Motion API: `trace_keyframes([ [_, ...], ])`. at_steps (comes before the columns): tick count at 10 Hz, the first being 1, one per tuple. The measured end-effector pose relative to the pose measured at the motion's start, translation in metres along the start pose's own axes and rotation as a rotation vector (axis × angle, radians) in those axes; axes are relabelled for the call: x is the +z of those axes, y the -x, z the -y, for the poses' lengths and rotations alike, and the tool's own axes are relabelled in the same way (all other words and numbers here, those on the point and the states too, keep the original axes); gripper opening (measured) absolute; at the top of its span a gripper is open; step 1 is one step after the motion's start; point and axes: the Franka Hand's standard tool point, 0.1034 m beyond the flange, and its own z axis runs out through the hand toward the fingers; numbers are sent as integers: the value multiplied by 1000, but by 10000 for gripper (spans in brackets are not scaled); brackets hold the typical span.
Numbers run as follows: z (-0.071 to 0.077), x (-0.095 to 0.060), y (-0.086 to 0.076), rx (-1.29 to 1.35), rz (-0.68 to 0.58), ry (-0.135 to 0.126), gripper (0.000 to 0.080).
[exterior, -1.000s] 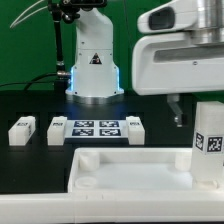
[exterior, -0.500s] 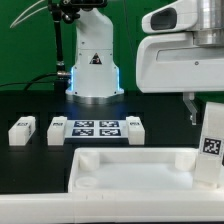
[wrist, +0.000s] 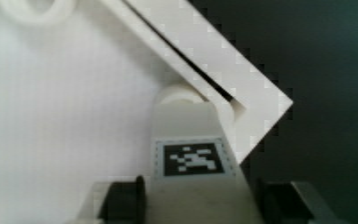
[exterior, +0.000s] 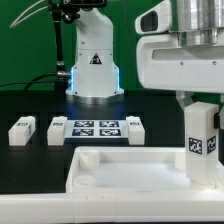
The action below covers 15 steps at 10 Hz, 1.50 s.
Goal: Assemble desk
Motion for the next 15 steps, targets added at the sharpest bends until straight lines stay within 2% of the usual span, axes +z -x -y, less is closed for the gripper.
trace_keyframes([
  [2,3,1,1,347,68,-36,293],
  [4,6,3,7,464,73,-38,293],
  [6,6,3,7,460,73,-38,320],
  [7,6,3,7,416,72,-39,498],
  [8,4,3,10,236,56,-19,498],
  [9,4,3,14,98,58,-3,619],
  [11,4,5,20,-109,56,1,647],
  [15,3,5,17,-361,52,-4,649],
])
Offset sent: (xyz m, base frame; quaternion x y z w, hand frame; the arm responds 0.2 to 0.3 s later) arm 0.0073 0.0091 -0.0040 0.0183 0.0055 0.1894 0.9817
